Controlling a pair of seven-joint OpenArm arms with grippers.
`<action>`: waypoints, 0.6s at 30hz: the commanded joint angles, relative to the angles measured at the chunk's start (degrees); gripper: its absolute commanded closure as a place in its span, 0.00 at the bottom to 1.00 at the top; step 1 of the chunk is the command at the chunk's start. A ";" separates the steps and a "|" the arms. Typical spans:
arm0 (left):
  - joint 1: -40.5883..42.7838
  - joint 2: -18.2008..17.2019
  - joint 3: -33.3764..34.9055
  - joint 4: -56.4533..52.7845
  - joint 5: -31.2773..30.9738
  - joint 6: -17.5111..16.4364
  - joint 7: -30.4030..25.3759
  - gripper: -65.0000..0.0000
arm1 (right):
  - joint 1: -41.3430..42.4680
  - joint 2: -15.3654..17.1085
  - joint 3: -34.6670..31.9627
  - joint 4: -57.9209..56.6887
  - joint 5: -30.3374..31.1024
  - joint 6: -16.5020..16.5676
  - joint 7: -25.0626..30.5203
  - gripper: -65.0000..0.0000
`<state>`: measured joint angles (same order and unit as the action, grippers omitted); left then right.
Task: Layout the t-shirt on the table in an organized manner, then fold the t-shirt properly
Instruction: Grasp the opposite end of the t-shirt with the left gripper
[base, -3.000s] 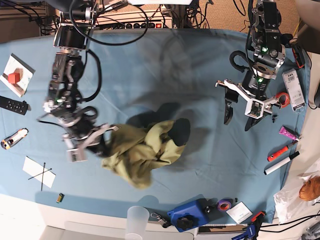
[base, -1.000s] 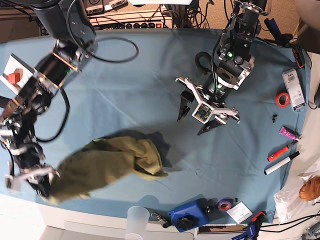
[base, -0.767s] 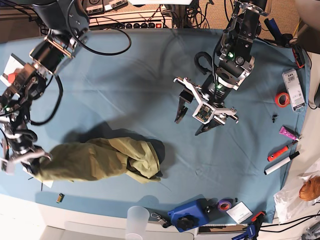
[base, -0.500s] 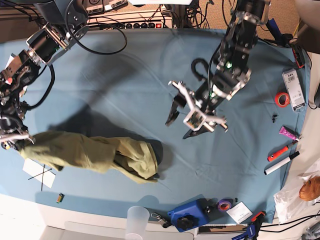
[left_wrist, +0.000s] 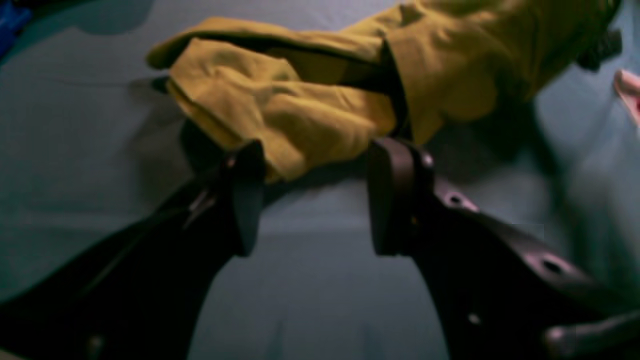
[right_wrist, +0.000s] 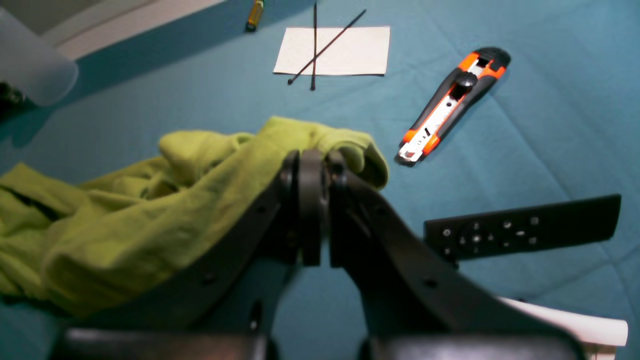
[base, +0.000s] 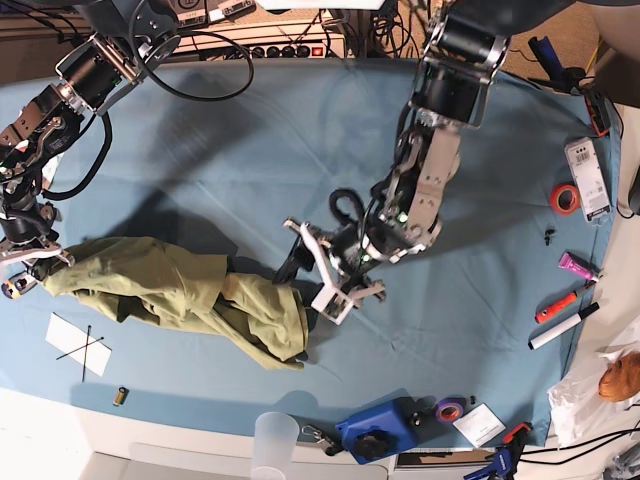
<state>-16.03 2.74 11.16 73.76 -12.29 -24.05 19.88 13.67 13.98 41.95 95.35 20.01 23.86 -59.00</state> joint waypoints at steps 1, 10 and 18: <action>-2.58 1.09 -0.04 -0.35 -1.33 0.48 -1.42 0.53 | 1.22 1.11 0.04 0.92 0.92 0.44 1.55 1.00; -10.12 3.02 -0.04 -11.58 -1.64 6.73 -1.40 0.53 | 1.22 1.11 0.04 0.92 0.94 0.96 1.55 1.00; -16.11 3.26 -0.07 -24.70 -1.92 6.12 -1.51 0.53 | 1.22 1.11 0.04 0.92 0.94 0.96 1.53 1.00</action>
<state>-30.04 5.34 11.16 48.01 -13.34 -17.54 19.73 13.67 13.98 41.95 95.35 19.99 24.64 -59.13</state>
